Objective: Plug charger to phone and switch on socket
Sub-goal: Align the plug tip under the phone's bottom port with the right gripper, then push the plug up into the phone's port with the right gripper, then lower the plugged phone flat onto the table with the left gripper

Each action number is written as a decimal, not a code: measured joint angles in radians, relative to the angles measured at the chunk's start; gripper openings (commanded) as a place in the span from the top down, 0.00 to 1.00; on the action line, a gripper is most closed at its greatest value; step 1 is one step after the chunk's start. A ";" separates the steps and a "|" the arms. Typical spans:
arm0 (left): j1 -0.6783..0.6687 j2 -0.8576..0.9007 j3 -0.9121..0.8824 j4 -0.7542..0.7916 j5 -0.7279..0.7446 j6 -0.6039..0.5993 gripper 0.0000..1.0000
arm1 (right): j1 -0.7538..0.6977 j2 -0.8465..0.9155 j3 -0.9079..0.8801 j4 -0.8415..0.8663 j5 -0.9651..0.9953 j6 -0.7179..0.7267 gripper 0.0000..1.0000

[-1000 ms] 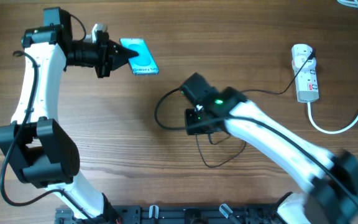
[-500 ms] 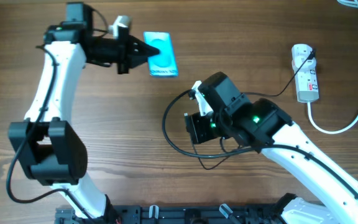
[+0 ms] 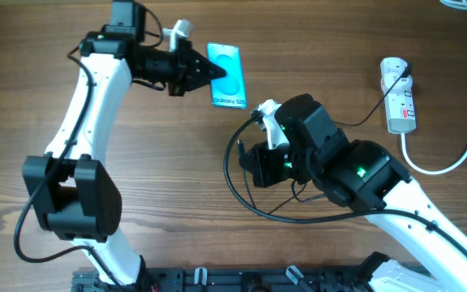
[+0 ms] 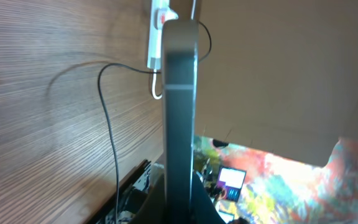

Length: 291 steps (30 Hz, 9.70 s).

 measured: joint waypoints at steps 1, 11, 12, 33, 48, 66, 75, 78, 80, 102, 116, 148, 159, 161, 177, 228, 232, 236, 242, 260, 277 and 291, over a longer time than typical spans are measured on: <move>-0.008 0.000 0.000 0.007 0.000 0.002 0.96 | 0.000 0.000 0.000 0.000 0.000 0.006 0.96; -0.051 0.000 0.000 0.030 -0.015 0.041 0.96 | 0.000 0.053 0.000 0.011 0.097 0.090 0.95; -0.055 0.000 0.000 0.030 -0.021 0.056 0.96 | 0.000 0.053 0.000 0.023 0.109 0.098 0.96; -0.120 0.000 0.000 0.036 -0.082 0.111 0.96 | 0.000 0.137 0.000 0.049 0.209 0.146 0.96; -0.120 0.000 0.000 0.043 -0.090 0.140 0.96 | 0.000 0.142 0.000 0.055 0.199 0.137 0.95; -0.120 0.000 0.000 0.054 -0.097 0.160 0.96 | -0.002 0.142 0.034 0.029 0.208 0.122 0.96; -0.120 0.000 0.000 0.049 -0.097 0.160 0.96 | -0.006 0.142 0.034 0.029 0.226 0.107 0.96; -0.120 0.000 0.000 0.047 -0.096 0.160 0.96 | -0.006 0.142 0.034 0.029 0.227 0.104 0.96; -0.120 0.000 0.000 0.047 -0.094 0.160 0.96 | -0.006 0.142 0.034 0.029 0.227 0.104 0.96; -0.120 0.000 0.000 0.046 -0.085 0.163 0.96 | -0.014 0.142 0.034 0.030 0.211 0.112 0.96; -0.120 0.000 0.000 0.047 -0.085 0.163 0.96 | -0.040 0.142 0.034 0.034 0.161 0.133 0.96; -0.102 0.000 0.000 0.047 -0.085 0.163 0.96 | -0.056 0.142 0.034 0.091 0.132 0.150 0.96; -0.097 0.000 0.004 0.043 -0.082 0.163 0.96 | -0.055 0.142 0.034 0.098 0.139 0.140 0.94; -0.097 0.000 0.004 0.043 -0.082 0.163 0.96 | -0.055 0.142 0.034 0.098 0.139 0.135 0.84; -0.103 0.000 0.004 0.005 -0.139 0.167 0.96 | -0.074 0.142 0.040 0.015 0.158 0.115 0.00; -0.157 0.212 -0.193 0.183 -0.497 0.161 0.96 | -0.074 0.142 0.040 -0.076 -0.022 0.081 0.00; -0.157 0.214 -0.193 0.195 -0.502 0.163 0.96 | -0.074 0.142 0.040 -0.076 -0.022 0.081 0.00; -0.157 0.215 -0.193 0.201 -0.521 0.163 0.96 | -0.074 0.142 0.040 -0.076 -0.022 0.081 0.00; -0.157 0.219 -0.193 0.206 -0.557 0.164 0.96 | -0.074 0.142 0.040 -0.076 -0.022 0.081 0.00; -0.158 0.225 -0.193 0.212 -0.571 0.178 0.86 | -0.074 0.142 0.040 -0.076 -0.022 0.081 0.00; -0.159 0.225 -0.229 0.224 -0.629 0.178 0.71 | -0.074 0.142 0.040 -0.076 -0.022 0.081 0.00; -0.162 0.225 -0.238 0.212 -0.688 0.178 0.55 | -0.074 0.142 0.040 -0.098 -0.021 0.081 0.00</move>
